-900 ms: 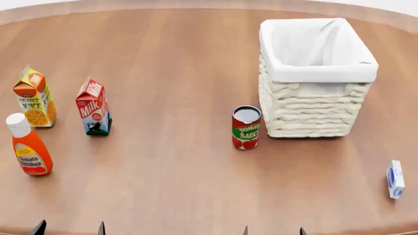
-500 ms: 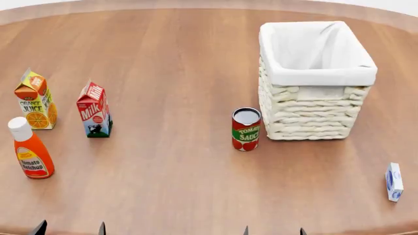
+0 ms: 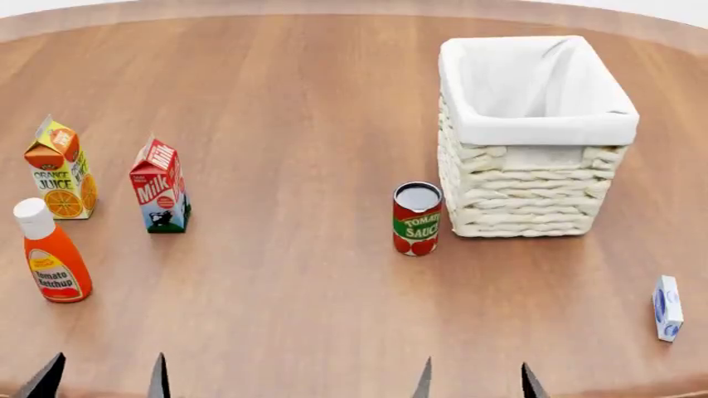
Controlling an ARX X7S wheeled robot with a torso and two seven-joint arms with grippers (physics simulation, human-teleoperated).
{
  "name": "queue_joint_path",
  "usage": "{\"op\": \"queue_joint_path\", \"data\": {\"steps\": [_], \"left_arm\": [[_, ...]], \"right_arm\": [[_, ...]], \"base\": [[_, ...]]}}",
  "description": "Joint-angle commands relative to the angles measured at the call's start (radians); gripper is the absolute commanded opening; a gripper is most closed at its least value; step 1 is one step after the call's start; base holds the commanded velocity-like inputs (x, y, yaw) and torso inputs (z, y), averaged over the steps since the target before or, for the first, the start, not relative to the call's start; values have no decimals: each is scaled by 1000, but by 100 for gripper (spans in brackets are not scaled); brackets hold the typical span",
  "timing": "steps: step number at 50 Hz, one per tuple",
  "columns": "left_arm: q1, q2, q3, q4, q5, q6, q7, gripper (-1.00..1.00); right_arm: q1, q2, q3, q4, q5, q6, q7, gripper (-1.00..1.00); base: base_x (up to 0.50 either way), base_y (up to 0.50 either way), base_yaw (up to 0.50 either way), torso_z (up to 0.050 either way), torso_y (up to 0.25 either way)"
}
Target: Pick the milk and place it in the basket.
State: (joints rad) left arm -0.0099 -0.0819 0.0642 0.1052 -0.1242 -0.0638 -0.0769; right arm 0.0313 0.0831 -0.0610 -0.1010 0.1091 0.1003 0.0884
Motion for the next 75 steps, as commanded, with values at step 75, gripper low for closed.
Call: {"op": "queue_joint_path", "data": {"steps": [75], "left_arm": [[-553,-582,-433,914,-749,-583,-471,100]], "right_arm": [[854,349,570,-840,665,889,210,100]], "base": [[0,170,0,0,0]]}}
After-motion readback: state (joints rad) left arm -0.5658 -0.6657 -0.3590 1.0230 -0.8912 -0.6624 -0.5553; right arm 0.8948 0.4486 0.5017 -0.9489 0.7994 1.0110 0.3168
